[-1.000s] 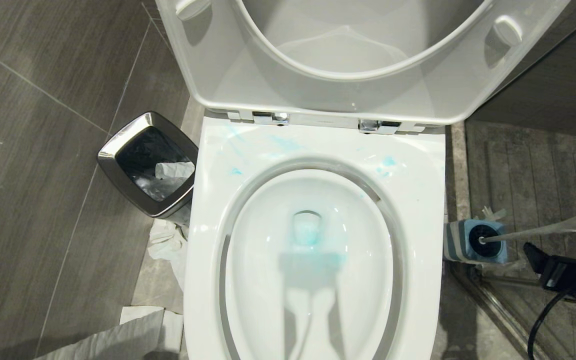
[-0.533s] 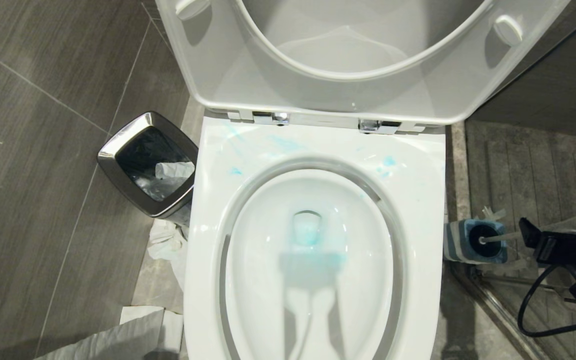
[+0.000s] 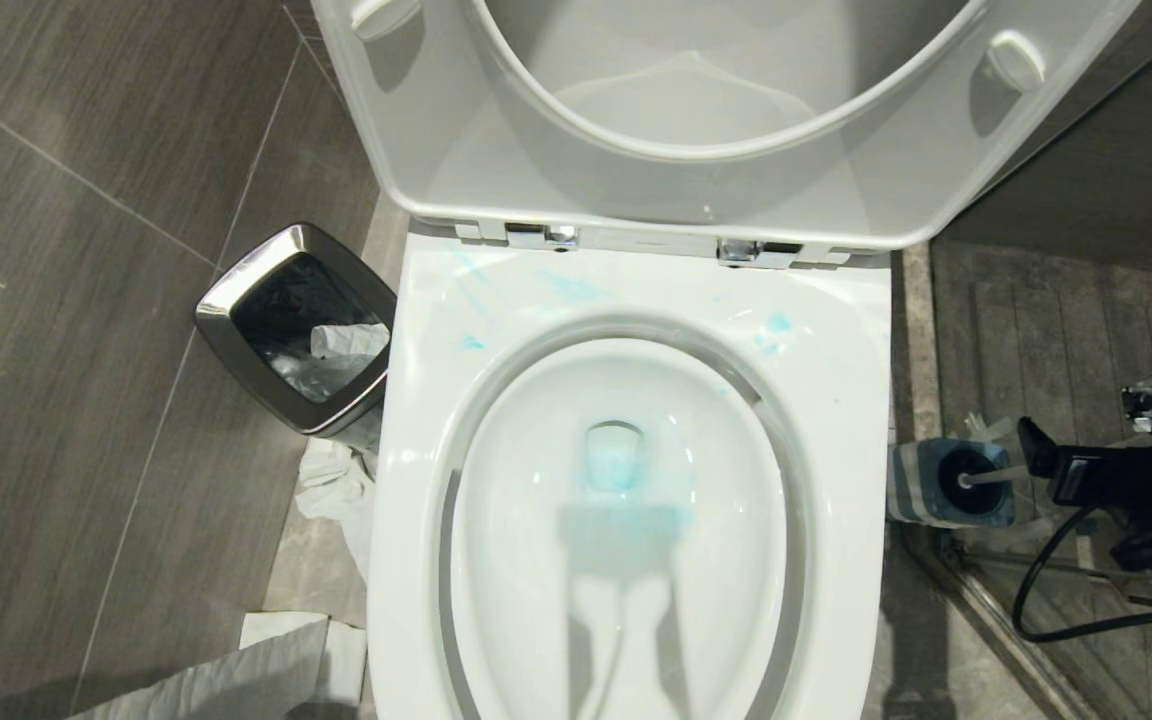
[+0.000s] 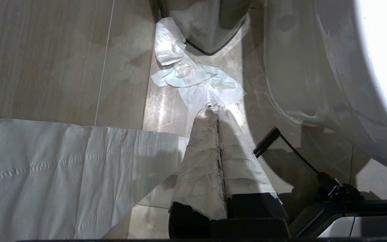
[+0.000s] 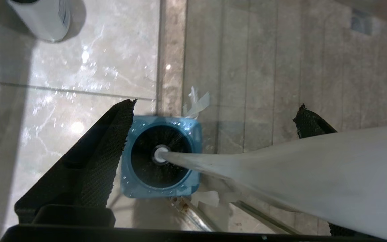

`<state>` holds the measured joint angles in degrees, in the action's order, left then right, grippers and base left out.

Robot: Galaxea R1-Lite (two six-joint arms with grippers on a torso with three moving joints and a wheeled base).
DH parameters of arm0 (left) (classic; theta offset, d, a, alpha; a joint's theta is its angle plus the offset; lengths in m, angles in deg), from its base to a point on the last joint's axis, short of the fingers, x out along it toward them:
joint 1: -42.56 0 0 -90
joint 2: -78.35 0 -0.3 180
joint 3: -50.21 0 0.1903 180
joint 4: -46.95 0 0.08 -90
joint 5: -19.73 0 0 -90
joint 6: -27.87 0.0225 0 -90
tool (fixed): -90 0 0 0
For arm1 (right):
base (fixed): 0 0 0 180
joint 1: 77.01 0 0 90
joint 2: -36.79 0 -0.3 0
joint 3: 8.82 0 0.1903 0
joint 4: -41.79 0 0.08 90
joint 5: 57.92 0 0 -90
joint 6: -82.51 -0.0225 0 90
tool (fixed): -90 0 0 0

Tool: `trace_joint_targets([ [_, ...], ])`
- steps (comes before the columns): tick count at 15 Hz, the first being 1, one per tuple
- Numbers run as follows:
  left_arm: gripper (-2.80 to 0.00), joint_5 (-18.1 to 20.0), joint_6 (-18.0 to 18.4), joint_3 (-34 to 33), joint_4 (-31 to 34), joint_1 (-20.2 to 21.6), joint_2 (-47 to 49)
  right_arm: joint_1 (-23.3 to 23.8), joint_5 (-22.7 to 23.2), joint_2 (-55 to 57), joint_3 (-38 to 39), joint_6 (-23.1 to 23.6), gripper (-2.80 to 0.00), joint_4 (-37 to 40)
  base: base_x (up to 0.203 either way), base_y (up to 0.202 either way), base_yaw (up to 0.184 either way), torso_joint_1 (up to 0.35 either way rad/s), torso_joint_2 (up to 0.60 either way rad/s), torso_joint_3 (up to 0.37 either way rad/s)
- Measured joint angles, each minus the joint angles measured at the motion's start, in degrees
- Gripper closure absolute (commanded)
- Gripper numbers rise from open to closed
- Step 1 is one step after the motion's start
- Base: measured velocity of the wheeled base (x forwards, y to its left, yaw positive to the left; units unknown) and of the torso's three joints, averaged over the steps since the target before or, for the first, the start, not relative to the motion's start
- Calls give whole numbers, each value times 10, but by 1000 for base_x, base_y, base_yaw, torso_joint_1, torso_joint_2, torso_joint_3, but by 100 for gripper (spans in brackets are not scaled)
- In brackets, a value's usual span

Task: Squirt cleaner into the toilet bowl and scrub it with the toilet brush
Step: Scrub the toilet bowl

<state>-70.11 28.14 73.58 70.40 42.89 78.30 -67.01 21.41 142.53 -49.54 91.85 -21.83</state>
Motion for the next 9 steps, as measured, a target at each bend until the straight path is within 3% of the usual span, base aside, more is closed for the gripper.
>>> trace_joint_targets([
  [6, 0, 0, 0, 0, 0, 0, 0, 0, 2, 36, -70, 4, -280, -2, 0, 0, 0, 0, 0, 0],
  [7, 0, 0, 0, 0, 0, 0, 0, 0, 4, 39, -76, 4, 0, -2, 0, 0, 0, 0, 0, 0],
  [9, 0, 0, 0, 0, 0, 0, 0, 0, 6, 42, -81, 4, 0, -2, 0, 0, 0, 0, 0, 0],
])
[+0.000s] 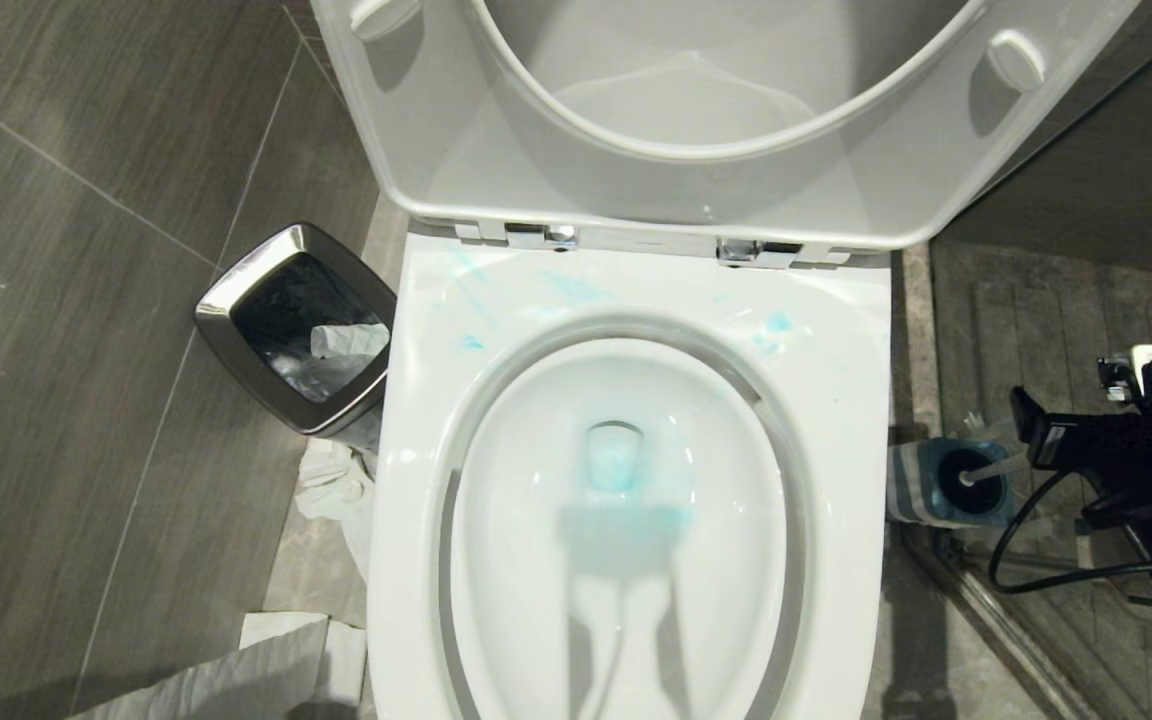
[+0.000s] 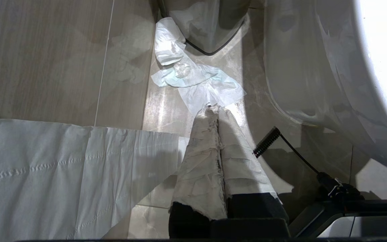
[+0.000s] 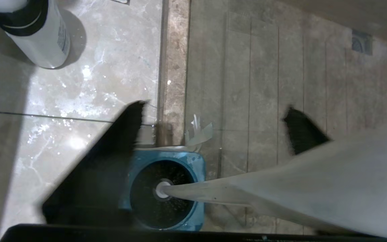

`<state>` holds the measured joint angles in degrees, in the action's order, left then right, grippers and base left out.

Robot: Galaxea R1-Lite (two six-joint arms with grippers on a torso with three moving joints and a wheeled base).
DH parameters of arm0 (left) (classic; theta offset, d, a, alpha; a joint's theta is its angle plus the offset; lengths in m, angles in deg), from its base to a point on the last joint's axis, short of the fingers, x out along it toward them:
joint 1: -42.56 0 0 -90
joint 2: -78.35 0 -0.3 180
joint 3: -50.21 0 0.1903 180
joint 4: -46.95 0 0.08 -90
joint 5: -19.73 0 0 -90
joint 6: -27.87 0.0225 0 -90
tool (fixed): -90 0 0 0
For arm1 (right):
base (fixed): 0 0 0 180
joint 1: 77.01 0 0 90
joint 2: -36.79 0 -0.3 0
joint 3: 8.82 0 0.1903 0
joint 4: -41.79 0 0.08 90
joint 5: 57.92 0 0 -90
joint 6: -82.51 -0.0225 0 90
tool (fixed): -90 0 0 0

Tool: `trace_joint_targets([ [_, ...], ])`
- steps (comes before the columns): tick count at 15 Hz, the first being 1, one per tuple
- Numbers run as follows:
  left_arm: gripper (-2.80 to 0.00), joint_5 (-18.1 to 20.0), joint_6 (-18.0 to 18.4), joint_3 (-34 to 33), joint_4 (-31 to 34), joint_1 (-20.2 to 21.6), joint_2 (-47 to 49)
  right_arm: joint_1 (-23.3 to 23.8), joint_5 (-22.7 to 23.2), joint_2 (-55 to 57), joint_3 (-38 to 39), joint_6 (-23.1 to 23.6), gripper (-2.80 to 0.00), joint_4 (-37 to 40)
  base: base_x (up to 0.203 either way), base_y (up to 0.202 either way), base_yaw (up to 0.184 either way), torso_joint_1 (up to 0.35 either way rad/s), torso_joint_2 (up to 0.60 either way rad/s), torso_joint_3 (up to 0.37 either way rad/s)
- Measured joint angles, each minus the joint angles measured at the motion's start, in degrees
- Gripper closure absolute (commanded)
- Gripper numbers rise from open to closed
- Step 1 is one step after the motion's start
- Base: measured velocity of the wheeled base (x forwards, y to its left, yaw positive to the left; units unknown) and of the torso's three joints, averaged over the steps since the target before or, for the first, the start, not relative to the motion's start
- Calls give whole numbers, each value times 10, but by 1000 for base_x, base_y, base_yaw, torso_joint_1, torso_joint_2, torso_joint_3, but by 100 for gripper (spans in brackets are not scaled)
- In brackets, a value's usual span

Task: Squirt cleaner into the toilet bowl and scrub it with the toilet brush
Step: Scrub the toilet bowl

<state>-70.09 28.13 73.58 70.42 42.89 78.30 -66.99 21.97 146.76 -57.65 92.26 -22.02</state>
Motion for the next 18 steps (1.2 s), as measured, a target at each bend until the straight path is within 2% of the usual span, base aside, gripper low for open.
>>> trace_joint_targets([
  [3, 0, 0, 0, 0, 0, 0, 0, 0, 0, -2, 4, 17, 0, 0, 0, 0, 0, 0, 0, 0],
  [18, 0, 0, 0, 0, 0, 0, 0, 8, -3, -66, 38, 14, 0, 1, 0, 0, 0, 0, 0, 0],
])
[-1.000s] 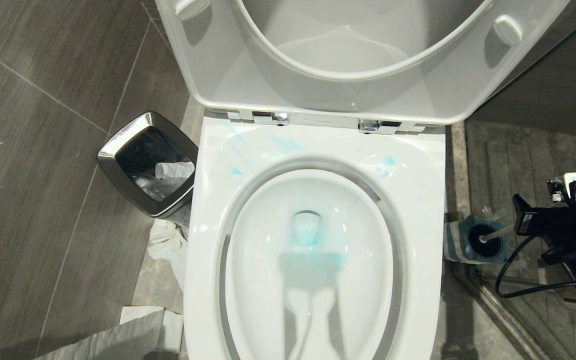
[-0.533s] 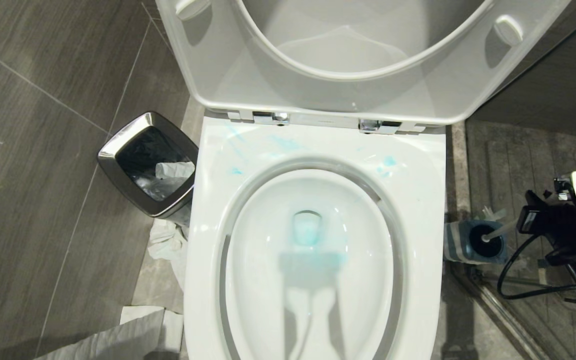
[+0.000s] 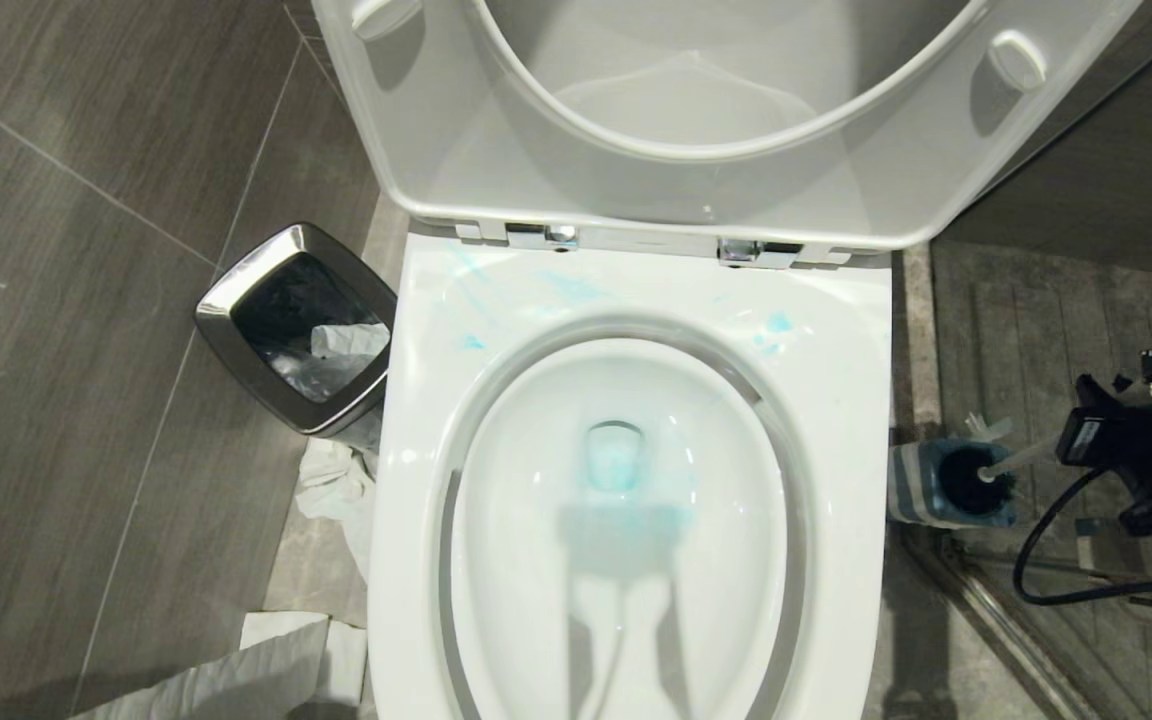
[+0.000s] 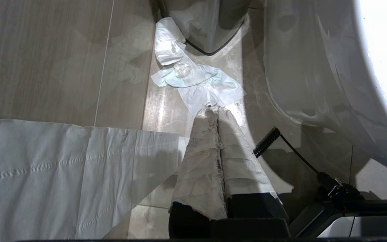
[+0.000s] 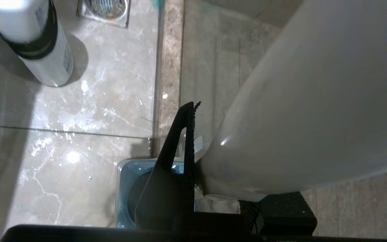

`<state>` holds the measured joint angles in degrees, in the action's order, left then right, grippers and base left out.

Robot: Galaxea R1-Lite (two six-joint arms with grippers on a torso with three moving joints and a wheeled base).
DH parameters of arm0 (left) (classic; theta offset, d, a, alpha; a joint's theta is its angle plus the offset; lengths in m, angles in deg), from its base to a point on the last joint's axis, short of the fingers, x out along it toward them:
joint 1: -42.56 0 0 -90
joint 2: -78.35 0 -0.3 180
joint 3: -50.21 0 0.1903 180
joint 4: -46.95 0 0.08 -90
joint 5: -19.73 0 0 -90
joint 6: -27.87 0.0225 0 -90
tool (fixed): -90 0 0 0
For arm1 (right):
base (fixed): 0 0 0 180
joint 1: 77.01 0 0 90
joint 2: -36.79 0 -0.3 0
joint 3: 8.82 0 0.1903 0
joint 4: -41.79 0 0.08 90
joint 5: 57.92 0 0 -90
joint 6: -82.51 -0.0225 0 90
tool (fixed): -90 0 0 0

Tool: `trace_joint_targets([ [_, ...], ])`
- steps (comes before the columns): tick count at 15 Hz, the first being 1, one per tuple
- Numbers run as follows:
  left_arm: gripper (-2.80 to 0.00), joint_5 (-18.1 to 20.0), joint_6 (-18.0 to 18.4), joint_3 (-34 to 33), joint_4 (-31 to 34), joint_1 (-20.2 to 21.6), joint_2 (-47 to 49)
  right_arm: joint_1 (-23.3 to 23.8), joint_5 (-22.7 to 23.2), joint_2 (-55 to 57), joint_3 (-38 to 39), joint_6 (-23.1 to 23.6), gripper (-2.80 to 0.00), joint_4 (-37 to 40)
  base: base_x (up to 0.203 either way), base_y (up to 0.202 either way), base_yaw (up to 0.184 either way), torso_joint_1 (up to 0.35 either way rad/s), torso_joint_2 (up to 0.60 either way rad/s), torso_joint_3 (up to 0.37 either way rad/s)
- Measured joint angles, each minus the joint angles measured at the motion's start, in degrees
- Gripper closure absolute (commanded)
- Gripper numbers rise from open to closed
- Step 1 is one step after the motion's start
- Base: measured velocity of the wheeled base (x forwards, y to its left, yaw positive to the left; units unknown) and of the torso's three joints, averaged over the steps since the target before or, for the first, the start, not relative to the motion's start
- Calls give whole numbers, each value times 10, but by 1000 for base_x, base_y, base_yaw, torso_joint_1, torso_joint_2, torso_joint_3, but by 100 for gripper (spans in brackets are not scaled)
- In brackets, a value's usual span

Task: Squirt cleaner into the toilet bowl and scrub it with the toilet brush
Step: Scrub the toilet bowl

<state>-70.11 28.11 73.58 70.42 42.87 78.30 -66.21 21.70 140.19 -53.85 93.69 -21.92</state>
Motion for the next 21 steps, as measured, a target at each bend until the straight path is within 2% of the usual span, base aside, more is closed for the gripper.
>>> trace_joint_targets([
  [3, 0, 0, 0, 0, 0, 0, 0, 1, 10, -42, 2, 1, 0, 0, 0, 0, 0, 0, 0, 0],
  [6, 0, 0, 0, 0, 0, 0, 0, 1, 71, -90, -1, 1, 0, 0, 0, 0, 0, 0, 0, 0],
  [9, 0, 0, 0, 0, 0, 0, 0, 1, 88, -141, -24, -9, 0, 25, 0, 0, 0, 0, 0, 0],
  [12, 0, 0, 0, 0, 0, 0, 0, 0, 99, -214, -92, -38, 0, 181, 0, 0, 0, 0, 0, 0],
  [18, 0, 0, 0, 0, 0, 0, 0, -1, 123, -375, -297, -80, 0, 668, 0, 0, 0, 0, 0, 0],
  [21, 0, 0, 0, 0, 0, 0, 0, -1, 115, -408, -364, -82, 0, 832, 0, 0, 0, 0, 0, 0],
])
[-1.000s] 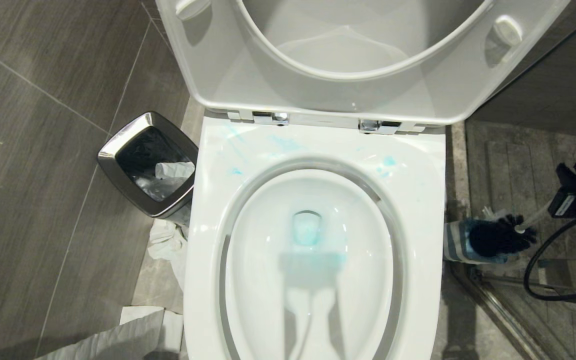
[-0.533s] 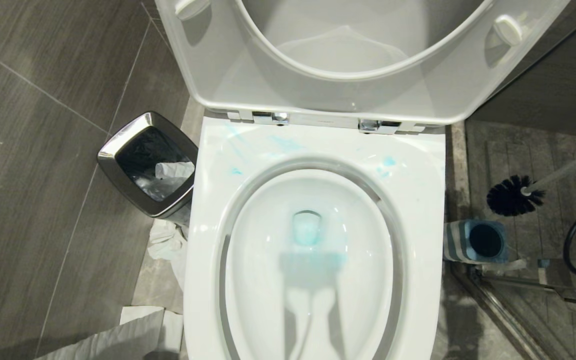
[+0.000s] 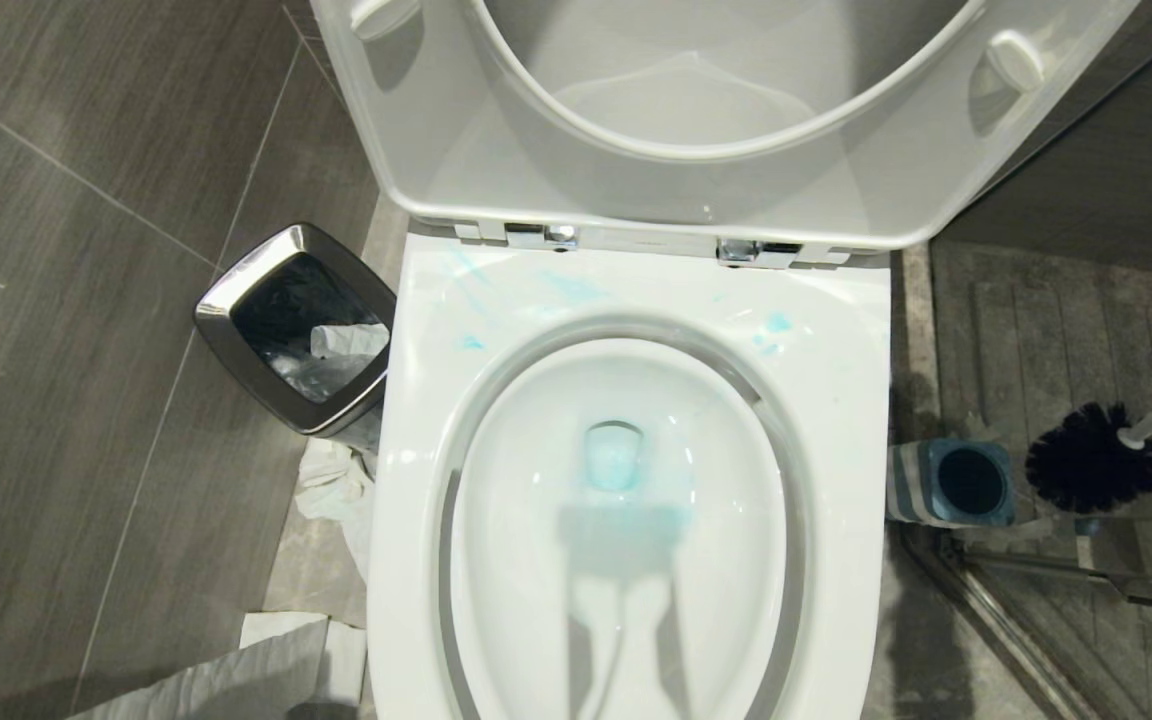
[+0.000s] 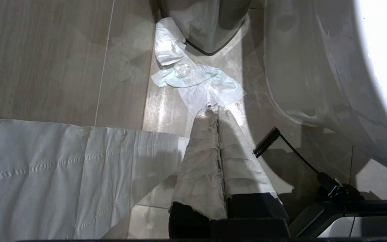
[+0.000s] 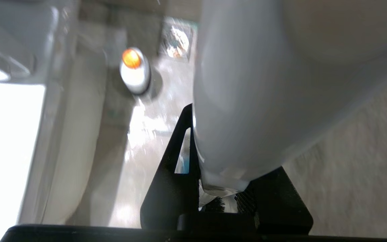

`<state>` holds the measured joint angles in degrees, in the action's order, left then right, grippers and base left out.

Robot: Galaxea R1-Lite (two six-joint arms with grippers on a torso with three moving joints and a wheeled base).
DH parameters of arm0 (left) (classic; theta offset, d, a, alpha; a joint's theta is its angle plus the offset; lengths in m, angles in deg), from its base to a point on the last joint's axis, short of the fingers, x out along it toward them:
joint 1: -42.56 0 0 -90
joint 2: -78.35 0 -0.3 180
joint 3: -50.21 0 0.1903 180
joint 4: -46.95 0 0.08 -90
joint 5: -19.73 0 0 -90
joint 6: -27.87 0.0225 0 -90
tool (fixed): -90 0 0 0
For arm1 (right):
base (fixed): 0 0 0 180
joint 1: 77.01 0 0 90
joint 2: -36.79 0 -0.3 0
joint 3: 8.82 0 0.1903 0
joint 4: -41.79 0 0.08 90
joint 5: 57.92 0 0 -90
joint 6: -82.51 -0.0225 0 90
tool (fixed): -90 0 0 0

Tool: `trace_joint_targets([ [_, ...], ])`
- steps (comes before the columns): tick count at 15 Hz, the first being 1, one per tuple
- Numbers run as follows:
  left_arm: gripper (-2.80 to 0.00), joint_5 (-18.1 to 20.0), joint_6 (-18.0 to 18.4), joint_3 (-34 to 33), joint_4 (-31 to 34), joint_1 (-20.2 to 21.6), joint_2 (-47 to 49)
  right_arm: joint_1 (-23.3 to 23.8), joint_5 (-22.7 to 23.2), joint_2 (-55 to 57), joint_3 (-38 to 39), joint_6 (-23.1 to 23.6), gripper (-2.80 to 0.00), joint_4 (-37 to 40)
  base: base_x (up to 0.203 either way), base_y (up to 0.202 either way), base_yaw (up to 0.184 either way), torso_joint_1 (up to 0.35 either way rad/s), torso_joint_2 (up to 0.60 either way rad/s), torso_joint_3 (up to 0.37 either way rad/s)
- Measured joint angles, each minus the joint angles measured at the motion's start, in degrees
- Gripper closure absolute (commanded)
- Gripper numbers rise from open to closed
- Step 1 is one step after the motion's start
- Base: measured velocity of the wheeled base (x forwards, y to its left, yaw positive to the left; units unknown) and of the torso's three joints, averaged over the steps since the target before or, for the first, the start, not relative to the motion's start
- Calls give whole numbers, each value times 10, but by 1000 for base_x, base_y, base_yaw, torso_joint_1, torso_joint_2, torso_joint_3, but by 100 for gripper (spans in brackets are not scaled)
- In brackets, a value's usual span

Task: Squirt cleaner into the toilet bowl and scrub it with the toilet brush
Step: Scrub the toilet bowl

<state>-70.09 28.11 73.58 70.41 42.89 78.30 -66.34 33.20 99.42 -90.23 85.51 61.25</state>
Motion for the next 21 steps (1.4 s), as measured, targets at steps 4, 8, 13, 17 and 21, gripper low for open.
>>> trace_joint_targets([
  [4, 0, 0, 2, 0, 0, 0, 0, 0, -26, -21, -28, 2, 0, 51, 0, 0, 0, 0, 0, 0],
  [8, 0, 0, 2, 0, 0, 0, 0, 0, -31, -38, -41, 3, 0, 95, 0, 0, 0, 0, -1, 12],
  [13, 0, 0, 2, 0, 0, 0, 0, -1, -29, -46, -69, 4, 0, 133, 0, 0, 0, 0, 6, 172],
  [17, 0, 0, 2, 0, 0, 0, 0, -17, -30, -37, -81, 10, 0, 133, 0, 0, 0, 4, 4, 204],
  [21, 0, 0, 2, 0, 0, 0, 0, -57, -59, -18, -93, 11, 0, 131, 0, 0, 0, 3, 3, 203],
])
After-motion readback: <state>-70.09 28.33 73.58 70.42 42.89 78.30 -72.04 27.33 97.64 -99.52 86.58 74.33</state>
